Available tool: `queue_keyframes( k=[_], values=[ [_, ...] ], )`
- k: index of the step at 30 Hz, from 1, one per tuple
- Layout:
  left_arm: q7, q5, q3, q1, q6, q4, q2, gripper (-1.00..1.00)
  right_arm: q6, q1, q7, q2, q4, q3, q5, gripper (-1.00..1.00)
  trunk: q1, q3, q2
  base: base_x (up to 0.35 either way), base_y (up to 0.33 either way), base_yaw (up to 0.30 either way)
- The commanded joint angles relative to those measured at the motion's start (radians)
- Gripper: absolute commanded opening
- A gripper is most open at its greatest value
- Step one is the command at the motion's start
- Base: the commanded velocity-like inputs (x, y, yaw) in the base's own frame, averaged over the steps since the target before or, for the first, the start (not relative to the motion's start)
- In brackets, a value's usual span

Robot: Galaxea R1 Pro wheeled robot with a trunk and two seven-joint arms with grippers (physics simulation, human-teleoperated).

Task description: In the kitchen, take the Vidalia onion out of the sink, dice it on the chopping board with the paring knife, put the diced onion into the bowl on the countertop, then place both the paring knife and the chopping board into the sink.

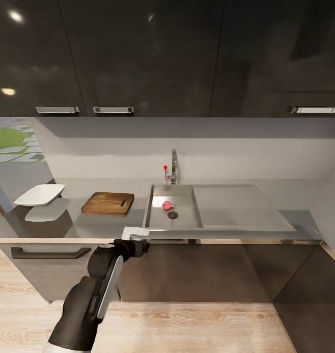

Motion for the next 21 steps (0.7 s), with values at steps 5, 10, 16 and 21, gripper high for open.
queue_keyframes(
  k=[5,10,16,21],
  values=[
    [0.006,0.006,-0.002,-0.241,0.017,0.175,-0.001,1.0,-0.001,0.0,-0.002,0.0,0.006,0.003,-0.006,1.0,0.001,-0.002,-0.002,0.0,0.0,0.0],
    [0.005,0.007,-0.002,-0.366,0.017,0.35,-0.001,1.0,-0.002,0.0,-0.002,0.0,0.02,0.003,-0.006,1.0,0.001,-0.002,-0.002,0.0,0.0,0.0],
    [0.003,0.012,-0.002,-0.422,0.017,0.445,0.001,1.0,-0.003,0.0,-0.003,0.001,0.043,0.003,-0.011,1.0,0.001,-0.002,-0.002,0.0,0.0,0.0],
    [0.0,0.015,-0.003,-0.426,0.019,0.366,0.006,1.0,-0.003,0.0,-0.004,0.001,0.064,0.003,-0.013,1.0,0.001,-0.002,-0.002,0.0,0.0,0.0]
  ],
)
